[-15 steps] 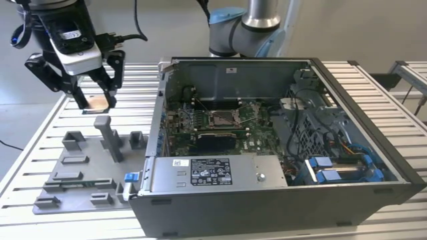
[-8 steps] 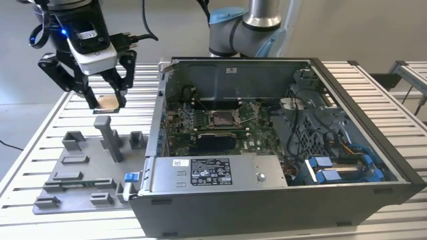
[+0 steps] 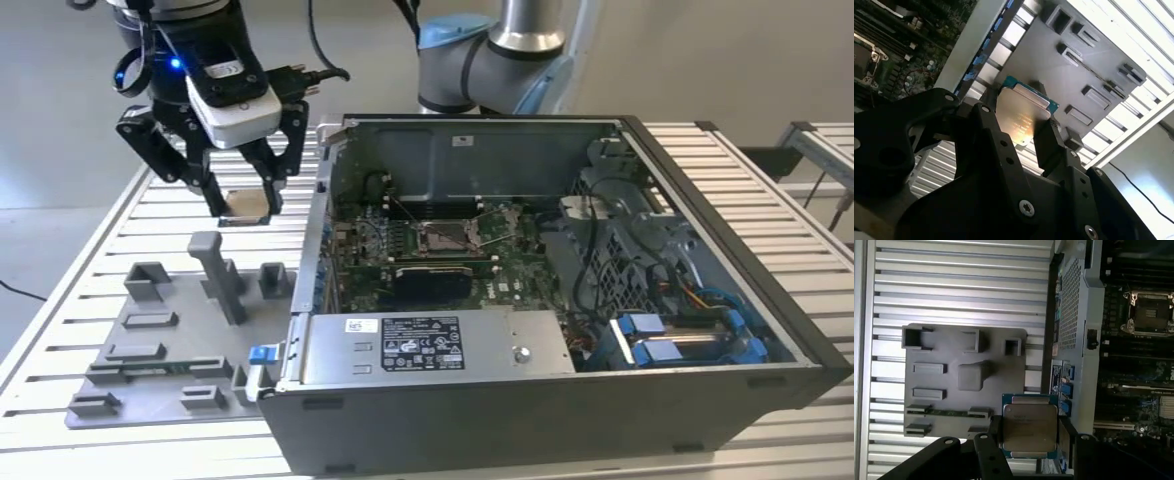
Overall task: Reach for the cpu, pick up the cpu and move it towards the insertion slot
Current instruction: 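Pick up the cpu and move it towards the insertion slot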
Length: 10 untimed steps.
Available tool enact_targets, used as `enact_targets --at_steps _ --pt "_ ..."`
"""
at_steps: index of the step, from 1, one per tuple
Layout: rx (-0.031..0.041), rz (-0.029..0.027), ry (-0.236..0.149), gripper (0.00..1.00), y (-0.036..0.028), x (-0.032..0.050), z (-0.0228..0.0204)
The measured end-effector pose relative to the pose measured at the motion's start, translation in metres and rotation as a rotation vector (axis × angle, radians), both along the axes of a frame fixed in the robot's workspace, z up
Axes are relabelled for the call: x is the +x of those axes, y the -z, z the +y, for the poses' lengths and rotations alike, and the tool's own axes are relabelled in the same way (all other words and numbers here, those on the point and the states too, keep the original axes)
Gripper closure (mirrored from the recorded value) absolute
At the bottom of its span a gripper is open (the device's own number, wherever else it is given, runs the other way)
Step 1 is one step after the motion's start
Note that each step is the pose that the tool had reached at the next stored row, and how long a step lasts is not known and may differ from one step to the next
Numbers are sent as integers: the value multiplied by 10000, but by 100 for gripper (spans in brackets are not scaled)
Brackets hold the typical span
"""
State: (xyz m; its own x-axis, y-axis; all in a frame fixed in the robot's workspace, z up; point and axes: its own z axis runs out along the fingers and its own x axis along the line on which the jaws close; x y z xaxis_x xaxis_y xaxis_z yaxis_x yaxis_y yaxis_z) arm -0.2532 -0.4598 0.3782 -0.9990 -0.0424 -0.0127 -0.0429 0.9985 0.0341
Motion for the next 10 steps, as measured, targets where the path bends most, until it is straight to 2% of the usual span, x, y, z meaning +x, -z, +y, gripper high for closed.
enact_targets --at_steps 10 --pt "0 4 -1 100 0 310 0"
